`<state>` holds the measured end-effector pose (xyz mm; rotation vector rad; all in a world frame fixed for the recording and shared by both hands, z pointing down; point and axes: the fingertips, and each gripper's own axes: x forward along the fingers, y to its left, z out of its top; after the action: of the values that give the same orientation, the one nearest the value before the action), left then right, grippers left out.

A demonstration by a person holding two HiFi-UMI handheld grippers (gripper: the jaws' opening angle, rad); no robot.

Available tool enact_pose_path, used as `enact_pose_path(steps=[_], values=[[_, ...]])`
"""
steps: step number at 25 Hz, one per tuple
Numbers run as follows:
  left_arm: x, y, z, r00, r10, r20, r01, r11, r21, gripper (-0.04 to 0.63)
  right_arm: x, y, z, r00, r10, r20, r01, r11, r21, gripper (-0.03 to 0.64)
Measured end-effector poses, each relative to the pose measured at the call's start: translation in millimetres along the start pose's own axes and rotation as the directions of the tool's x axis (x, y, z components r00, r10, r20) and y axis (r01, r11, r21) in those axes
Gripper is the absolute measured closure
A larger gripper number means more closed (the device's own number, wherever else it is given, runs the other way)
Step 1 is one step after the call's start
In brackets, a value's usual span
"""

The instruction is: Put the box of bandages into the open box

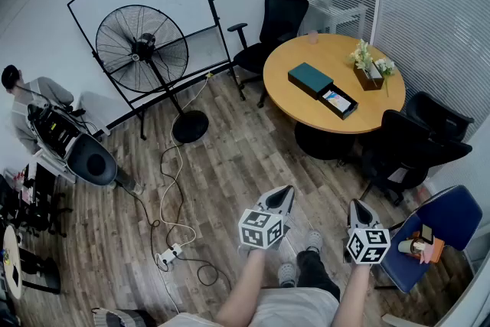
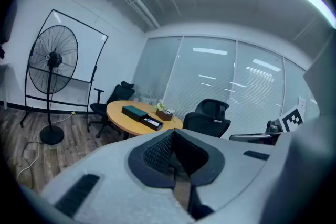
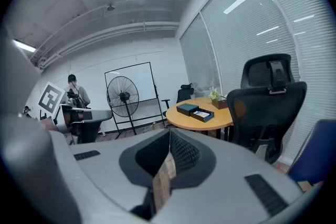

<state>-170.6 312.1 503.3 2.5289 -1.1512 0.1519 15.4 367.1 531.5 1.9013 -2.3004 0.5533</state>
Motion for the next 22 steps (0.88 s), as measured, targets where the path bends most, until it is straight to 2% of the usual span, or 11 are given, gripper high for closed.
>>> enact_pose_path(steps=[8,13,17,22], values=[[16.1,-16.6,-0.9,0.998,-0.060,0.001,0.060,0.998,0.024,0.586,-0.9,-7.2,3.5,1.000,0.002,0.004,-0.002,0.999,-0.037,0.617],[33.8,-25.1,2.5,0.996,-0.088,-0.009,0.088,0.995,0.042,0.586,-0.3,-24.7,8.7,1.000,-0.026,0.007,0.026,0.999,-0.029,0.617],[40.7,-22.1,13.7,0.995,-0.094,0.028,0.093,0.995,0.040,0.584,7.2,-35.9,12.9,0.999,-0.046,0.003,0.046,0.998,-0.043,0.614],[49.3,-6.5,25.2,0.997,-0.061,0.047,0.060,0.997,0.041,0.581,24.9,-38.2,21.6,1.000,-0.006,0.007,0.007,0.999,-0.040,0.552]])
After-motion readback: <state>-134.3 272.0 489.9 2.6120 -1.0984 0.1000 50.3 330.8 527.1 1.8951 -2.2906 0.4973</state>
